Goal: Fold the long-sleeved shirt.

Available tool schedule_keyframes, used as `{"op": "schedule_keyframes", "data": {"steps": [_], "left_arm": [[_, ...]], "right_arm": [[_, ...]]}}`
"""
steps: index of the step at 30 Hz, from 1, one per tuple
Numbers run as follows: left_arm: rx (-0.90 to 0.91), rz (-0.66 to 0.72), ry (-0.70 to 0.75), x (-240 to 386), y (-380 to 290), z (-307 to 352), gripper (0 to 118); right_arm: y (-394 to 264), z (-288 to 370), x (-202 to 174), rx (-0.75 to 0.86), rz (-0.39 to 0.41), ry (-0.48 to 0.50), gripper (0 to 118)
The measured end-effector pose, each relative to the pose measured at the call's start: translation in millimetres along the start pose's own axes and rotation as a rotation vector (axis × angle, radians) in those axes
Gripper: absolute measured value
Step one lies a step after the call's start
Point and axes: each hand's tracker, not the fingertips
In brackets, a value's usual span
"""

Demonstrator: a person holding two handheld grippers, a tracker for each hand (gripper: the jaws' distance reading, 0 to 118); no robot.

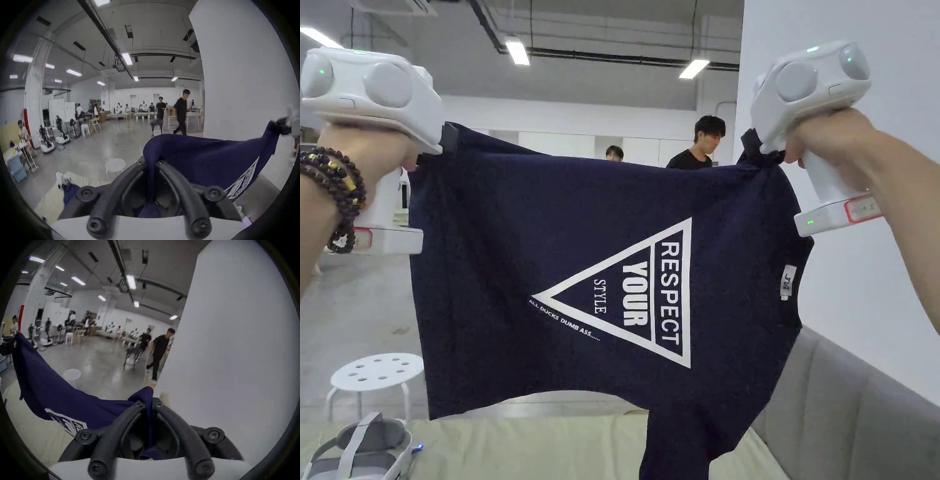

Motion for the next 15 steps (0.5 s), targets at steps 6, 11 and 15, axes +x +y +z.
{"op": "schedule_keyframes", "data": {"steps": [6, 11, 15], "left_arm": [[0.022, 0.054, -0.030, -1, 7, -1, 9], [-0.001, 0.014, -0.036, 3, -26, -18, 9], [-0.095, 0.006, -0.061, 3, -96, -42, 9]], "right_arm": [[2, 0, 8, 0.085, -0.026, -0.028, 4], [-34, -36, 2, -0.018, -0.082, 0.034, 4], [-103, -62, -27, -0.128, -0.043, 0.065, 4]]}}
